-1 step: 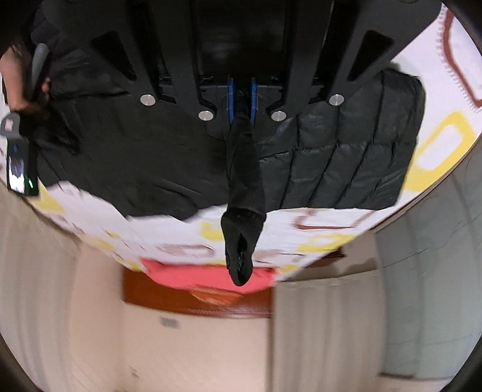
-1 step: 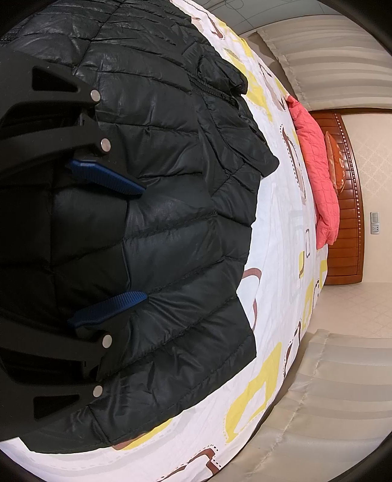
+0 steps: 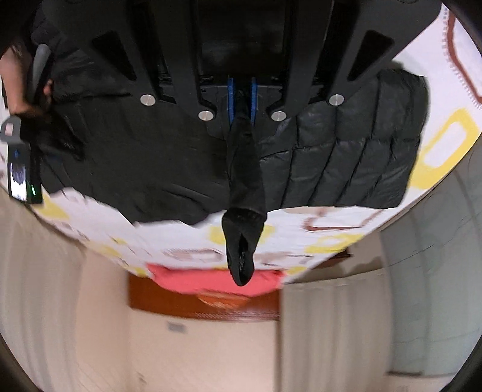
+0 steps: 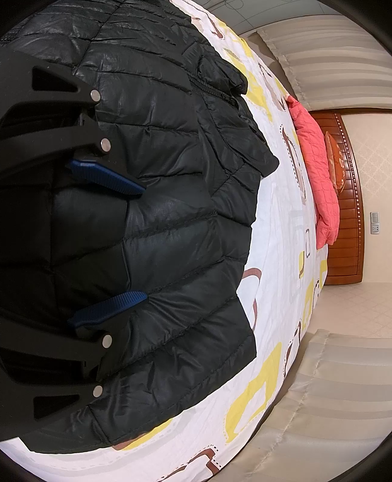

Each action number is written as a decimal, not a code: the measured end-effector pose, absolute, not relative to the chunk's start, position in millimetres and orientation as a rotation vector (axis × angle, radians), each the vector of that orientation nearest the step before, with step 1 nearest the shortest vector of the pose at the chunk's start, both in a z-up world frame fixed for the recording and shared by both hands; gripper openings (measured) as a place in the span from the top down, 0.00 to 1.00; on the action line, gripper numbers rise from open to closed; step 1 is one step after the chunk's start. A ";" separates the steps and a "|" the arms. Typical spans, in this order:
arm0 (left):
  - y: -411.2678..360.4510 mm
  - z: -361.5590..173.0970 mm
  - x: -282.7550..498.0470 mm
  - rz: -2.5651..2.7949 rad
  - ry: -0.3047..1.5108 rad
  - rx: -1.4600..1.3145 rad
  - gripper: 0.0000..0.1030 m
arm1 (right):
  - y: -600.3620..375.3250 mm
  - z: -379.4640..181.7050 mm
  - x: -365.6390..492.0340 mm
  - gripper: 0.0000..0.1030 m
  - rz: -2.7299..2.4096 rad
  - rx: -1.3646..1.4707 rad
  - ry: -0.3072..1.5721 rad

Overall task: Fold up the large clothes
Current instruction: 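Grasp the other sleeve with the left tool and fold it across the body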

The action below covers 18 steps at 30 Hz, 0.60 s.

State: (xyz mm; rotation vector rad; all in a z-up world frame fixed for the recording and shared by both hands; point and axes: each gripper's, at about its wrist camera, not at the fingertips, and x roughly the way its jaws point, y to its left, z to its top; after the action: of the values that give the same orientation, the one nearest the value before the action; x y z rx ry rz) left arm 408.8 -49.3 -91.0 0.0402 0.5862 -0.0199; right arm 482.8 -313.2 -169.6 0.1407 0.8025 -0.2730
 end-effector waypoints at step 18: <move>-131.6 -144.0 422.9 -0.113 0.727 0.260 0.74 | -312.4 -168.7 484.0 0.34 -0.280 0.133 0.807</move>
State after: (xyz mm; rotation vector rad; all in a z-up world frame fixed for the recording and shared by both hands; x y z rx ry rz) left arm 422.9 -131.6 -144.0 0.2596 0.7272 -0.1131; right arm 484.0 -312.4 -168.7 0.1328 0.8066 -0.2795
